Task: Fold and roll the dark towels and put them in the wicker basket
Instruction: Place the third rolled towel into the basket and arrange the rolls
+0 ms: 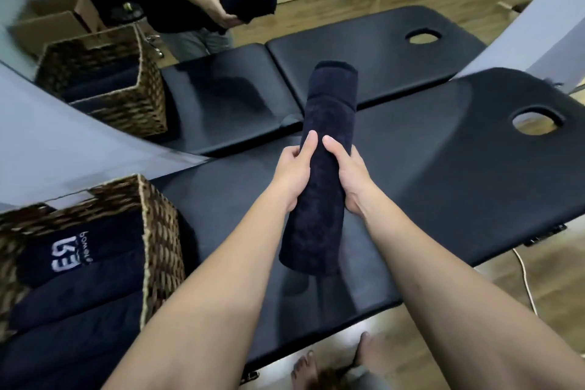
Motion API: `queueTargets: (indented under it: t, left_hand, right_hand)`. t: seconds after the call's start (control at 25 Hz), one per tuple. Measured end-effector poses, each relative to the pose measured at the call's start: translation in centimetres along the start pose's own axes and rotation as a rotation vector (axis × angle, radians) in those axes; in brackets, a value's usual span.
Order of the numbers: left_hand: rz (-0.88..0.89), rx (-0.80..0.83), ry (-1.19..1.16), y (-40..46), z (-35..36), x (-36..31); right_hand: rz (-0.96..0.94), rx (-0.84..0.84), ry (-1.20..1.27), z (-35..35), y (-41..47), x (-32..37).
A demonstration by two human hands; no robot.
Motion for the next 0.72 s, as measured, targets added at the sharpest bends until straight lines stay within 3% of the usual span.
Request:
queueTargets:
  t: [0.36,0.72]
  left_hand:
    - [0.056,-0.341,-0.052,-3.0,-11.6,2.0]
    - [0.11,-0.576,-0.352,-9.3,-21.8,3.1]
  right_hand:
    - [0.057,0.235,-0.173,10.9,-1.1,-4.5]
    - [-0.006,0.555,-0.294,23.2,-3.9,-5.5]
Point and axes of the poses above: each hand's wrist, its own y-axis towards the middle knuckle, its own z-axis out of the palm, x = y × z, the point moved 6 cm from there along y, towards the middle knuckle, and after that the axes turned 11 degrees about -z, right-handed, at the moved point
